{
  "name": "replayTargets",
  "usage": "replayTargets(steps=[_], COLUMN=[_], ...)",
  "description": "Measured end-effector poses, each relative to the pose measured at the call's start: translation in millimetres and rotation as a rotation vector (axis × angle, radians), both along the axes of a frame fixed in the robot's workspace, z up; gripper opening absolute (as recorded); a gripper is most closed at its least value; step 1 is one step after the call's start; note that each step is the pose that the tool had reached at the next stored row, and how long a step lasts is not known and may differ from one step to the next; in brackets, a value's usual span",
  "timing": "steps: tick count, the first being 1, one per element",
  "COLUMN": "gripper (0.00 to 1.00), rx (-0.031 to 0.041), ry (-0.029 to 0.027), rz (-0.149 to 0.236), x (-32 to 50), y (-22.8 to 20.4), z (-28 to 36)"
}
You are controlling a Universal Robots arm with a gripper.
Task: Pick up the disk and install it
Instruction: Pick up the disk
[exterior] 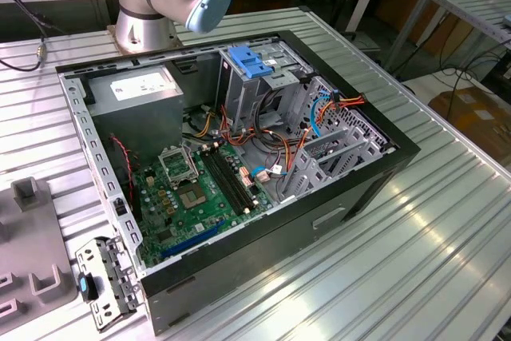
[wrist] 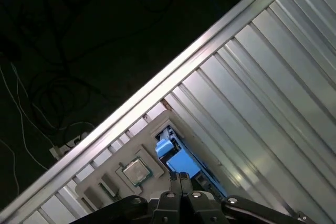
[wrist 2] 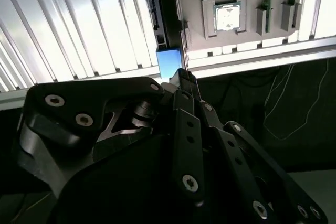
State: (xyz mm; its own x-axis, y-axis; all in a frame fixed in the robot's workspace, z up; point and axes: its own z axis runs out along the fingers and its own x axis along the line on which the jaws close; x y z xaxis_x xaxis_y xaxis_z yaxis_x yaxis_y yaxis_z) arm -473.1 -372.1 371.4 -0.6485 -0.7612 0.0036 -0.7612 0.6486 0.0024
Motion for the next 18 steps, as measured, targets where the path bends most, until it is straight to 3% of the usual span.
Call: replayTargets(steps=[5, 18], gripper=[0.11, 0.11], rx=[-0.0003, -0.0018], ry=[-0.0001, 0.0001], rz=[0.082, 0.25], x=[0.0, 0.0], y=[0.0, 0.0], z=[-0.1, -0.1])
